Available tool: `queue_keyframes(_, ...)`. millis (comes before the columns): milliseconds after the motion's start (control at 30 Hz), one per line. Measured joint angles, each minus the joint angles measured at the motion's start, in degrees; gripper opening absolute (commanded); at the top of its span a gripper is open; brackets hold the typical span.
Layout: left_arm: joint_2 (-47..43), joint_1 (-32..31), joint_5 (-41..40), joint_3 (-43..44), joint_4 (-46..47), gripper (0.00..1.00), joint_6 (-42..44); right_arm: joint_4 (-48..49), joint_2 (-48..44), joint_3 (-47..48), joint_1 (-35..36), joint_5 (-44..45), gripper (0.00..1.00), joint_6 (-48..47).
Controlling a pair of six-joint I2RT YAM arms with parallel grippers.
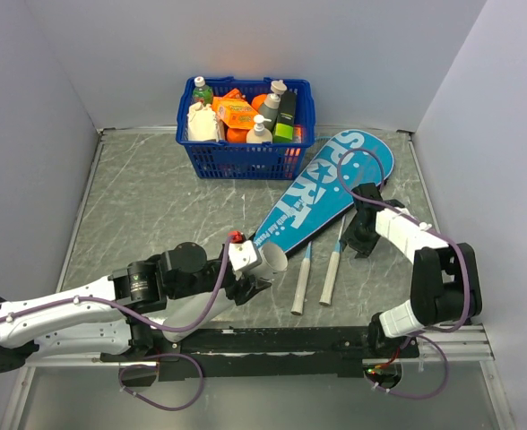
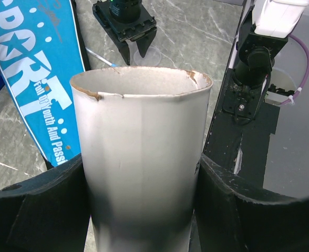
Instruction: Pack up the badminton gear
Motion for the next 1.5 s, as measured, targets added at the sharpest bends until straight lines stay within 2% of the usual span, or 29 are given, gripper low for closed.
queue_keyframes(233, 0.22, 0.0, 0.0, 0.0, 0.15, 0.01, 0.0, 1.84, 1.79, -0.66, -0.17, -0.04, 0.41, 0.0)
queue_keyframes(467, 0.22, 0.0, 0.0, 0.0, 0.15, 0.01, 0.0, 2.84, 4.17, -1.44, -0.39, -0.44, 0.38, -0.02)
queue_keyframes(567, 0.22, 0.0, 0.0, 0.0, 0.15, 0.01, 0.0, 3.15, 4.72, -1.49, -0.42, -0.46, 0.32, -0.02)
queue_keyframes(600, 0.22, 0.0, 0.0, 0.0, 0.15, 0.01, 0.0, 3.19, 4.72, -1.51, -0.42, -0.46, 0.27, -0.04)
queue_keyframes(900, 0.24, 0.0, 0.0, 0.0, 0.15, 0.01, 0.0, 4.24, 4.72, -1.62, -0.44, -1.31, 0.1, -0.22)
queue_keyframes(1267, 0.37, 0.0, -0.02, 0.0, 0.2, 0.01, 0.0, 2.97, 2.97, -1.57, -0.44, -1.31, 0.04, -0.9)
queue_keyframes(1500, 1.97, 0.0, -0.02, 0.02, 1.09, 0.01, 0.0, -2.45, -8.55, 0.92, -0.44, -1.6, 0.06, -3.48)
